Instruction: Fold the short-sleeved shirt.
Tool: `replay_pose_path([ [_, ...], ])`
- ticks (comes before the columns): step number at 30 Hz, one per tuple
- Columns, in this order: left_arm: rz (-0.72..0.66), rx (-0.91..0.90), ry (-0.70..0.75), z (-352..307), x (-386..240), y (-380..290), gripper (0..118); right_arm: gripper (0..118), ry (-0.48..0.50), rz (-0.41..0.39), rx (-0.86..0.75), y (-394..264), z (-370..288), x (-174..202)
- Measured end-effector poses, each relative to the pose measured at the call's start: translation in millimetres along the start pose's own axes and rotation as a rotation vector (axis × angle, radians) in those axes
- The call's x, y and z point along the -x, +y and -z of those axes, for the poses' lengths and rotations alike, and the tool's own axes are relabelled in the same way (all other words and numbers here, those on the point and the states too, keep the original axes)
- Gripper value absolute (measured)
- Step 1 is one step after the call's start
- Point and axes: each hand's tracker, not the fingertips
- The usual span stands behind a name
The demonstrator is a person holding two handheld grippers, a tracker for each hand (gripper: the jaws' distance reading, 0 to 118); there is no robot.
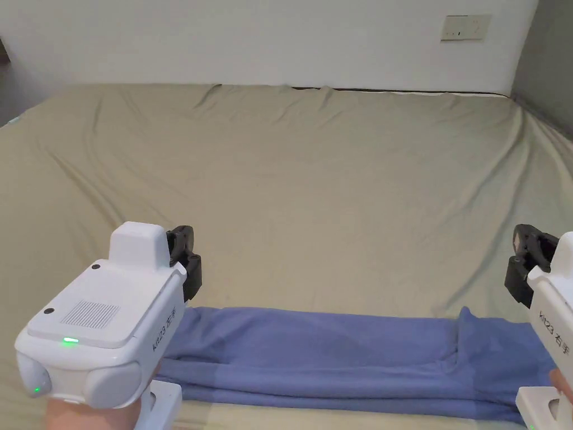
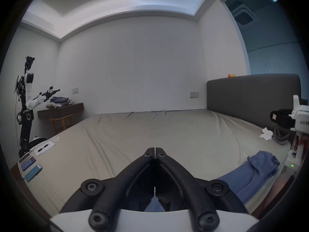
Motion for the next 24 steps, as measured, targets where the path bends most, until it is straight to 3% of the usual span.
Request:
replay_pose_path([
  [6,-0.057,0.099,0.009,11.2,31.6,-1.5,0,0,0.016,-0.034,-0.030,8.6,-1.0,14.5],
  [10,-0.283,0.349,-0.092,34.4,83.0,-6.1,0,0,0.060,-0.010,0.000,9.1,8.3,20.6],
  [16,-0.651,0.710,-0.389,75.2,167.2,-46.6,0,0,0.109,0.028,0.017,15.8,14.2,32.3],
  [17,-0.707,0.761,-0.443,83.9,178.6,-59.1,6,0,0.108,0.030,0.023,18.0,17.1,29.1],
  [18,-0.751,0.801,-0.473,90.5,187.3,-70.3,24,0,0.110,0.035,0.028,19.1,16.9,30.5],
  [19,-0.788,0.838,-0.479,111.6,222.8,-96.2,68,0,0.109,0.043,0.028,20.6,16.2,32.1],
  [20,-0.799,0.869,-0.466,116.2,227.8,-107.1,99,0,0.108,0.051,0.030,22.1,17.4,30.5],
  [21,-0.788,0.875,-0.469,120.3,231.9,-115.1,118,0,0.106,0.060,0.030,23.1,20.0,26.8],
  [24,-0.881,0.870,-0.548,119.8,217.4,-133.0,118,0,0.092,0.130,0.044,25.9,23.7,28.8],
])
